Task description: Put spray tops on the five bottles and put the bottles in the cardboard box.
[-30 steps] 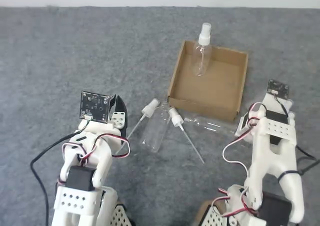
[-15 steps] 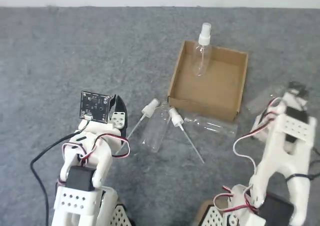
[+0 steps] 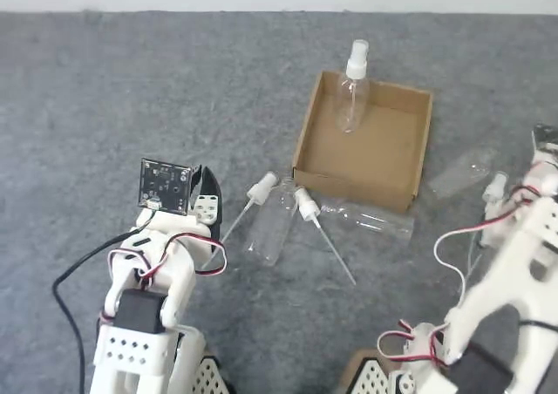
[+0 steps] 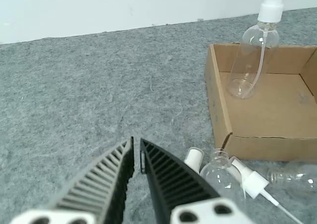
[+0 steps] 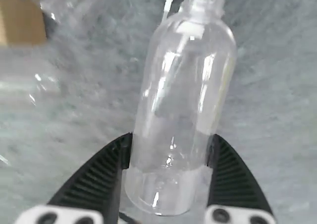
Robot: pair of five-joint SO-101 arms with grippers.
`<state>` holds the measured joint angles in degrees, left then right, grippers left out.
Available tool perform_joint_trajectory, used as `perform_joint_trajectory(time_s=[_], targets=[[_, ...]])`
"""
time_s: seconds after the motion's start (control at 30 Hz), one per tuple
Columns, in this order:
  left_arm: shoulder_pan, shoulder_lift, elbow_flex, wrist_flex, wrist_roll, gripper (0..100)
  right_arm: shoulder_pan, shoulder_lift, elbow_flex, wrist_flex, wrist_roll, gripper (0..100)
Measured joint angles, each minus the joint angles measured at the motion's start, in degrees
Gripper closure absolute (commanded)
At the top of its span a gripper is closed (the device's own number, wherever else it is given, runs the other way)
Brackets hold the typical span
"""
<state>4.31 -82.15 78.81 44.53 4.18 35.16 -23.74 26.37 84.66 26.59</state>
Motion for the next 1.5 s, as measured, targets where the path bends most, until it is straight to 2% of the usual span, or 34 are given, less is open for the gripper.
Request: perform_joint_trajectory(time_s=[0.13, 0.23, 0.43, 0.6, 0.67, 1.0, 1.13, 1.27, 1.5], targets=[[0.0, 0.0, 0.0, 0.0, 0.0, 99, 7.5, -2.8, 1.0, -1.2, 14.7, 86.3], [0.0, 0.0, 0.0, 0.0, 0.0, 99, 12.8, -3.1, 5.5, -7.4, 19.0, 86.4], [0.0, 0.0, 0.0, 0.0, 0.0, 99, 16.2, 2.1, 10.5, -17.1, 19.5, 83.8], [0.0, 0.0, 0.0, 0.0, 0.0, 99, 16.3, 6.8, 10.5, -20.0, 19.5, 66.4], [0.0, 0.0, 0.0, 0.0, 0.0, 99, 16.3, 8.2, 10.5, -20.0, 19.6, 62.7], [0.0, 0.0, 0.0, 0.0, 0.0, 99, 15.0, 9.6, 10.2, -20.0, 19.6, 64.9], [0.0, 0.0, 0.0, 0.0, 0.0, 99, 11.2, 9.6, 4.8, -16.4, 13.3, 70.8], [0.0, 0.0, 0.0, 0.0, 0.0, 99, 4.2, 9.6, -2.4, -12.4, 3.5, 73.5], [0.0, 0.0, 0.0, 0.0, 0.0, 99, -4.0, 12.3, -5.3, -17.0, -13.8, 73.5]])
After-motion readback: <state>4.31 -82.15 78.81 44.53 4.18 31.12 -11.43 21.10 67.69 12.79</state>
